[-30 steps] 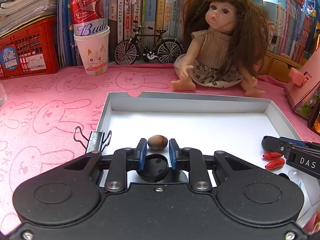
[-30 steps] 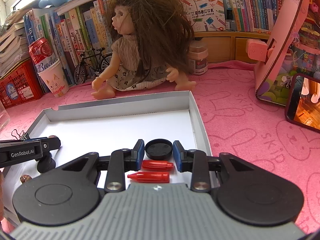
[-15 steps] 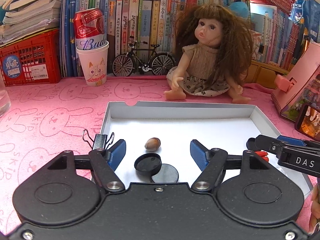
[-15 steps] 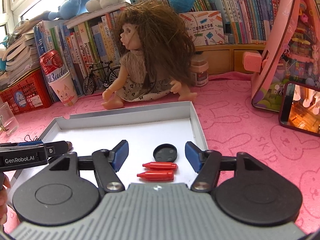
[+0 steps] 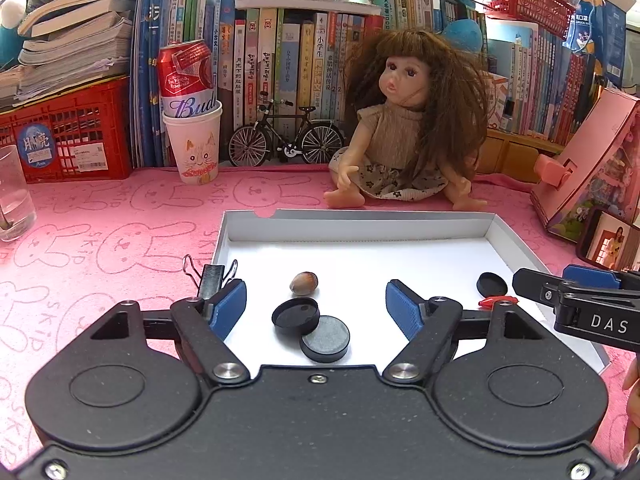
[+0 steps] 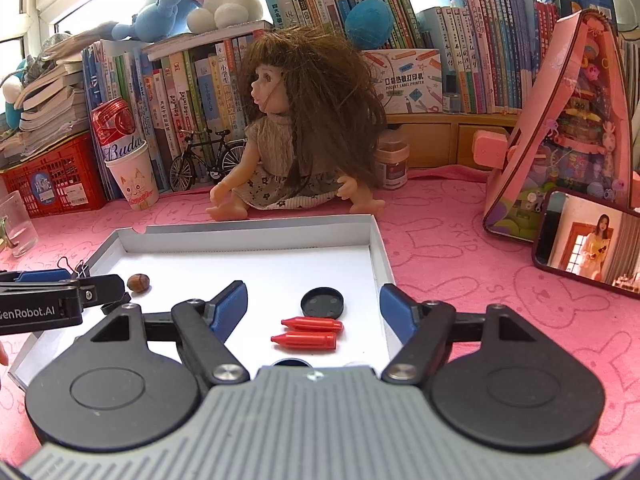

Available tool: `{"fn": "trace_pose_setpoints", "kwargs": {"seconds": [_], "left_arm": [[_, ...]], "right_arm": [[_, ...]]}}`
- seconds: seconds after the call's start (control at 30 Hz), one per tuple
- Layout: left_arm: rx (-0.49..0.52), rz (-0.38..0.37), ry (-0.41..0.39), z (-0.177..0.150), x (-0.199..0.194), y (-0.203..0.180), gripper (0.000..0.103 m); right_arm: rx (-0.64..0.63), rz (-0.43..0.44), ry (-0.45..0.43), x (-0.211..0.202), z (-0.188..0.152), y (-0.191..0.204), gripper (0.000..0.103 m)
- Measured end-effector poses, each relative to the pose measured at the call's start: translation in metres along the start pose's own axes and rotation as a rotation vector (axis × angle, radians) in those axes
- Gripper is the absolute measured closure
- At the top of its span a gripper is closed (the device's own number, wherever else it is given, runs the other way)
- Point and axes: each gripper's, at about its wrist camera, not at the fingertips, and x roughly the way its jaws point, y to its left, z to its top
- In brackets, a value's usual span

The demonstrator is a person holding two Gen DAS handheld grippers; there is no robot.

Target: Organize rigid objects

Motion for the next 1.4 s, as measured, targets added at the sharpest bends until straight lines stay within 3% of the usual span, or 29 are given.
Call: {"fn": "trace_pose_setpoints", "kwargs": {"seconds": [0.83,1.4], "left_arm": [[0.008,-0.039,-0.073,-0.024,-0.061,-0.005,0.025],[0.001,-0.073,-0.086,-0.058,-0.090,-0.006,0.024]], "right_arm": [[-0.069,0.005,-0.039,-0.047,-0.012,0.009,0.016],[-0.100,-0.006,-0.049,-0.071,-0.037,0.014,0.013]]}}
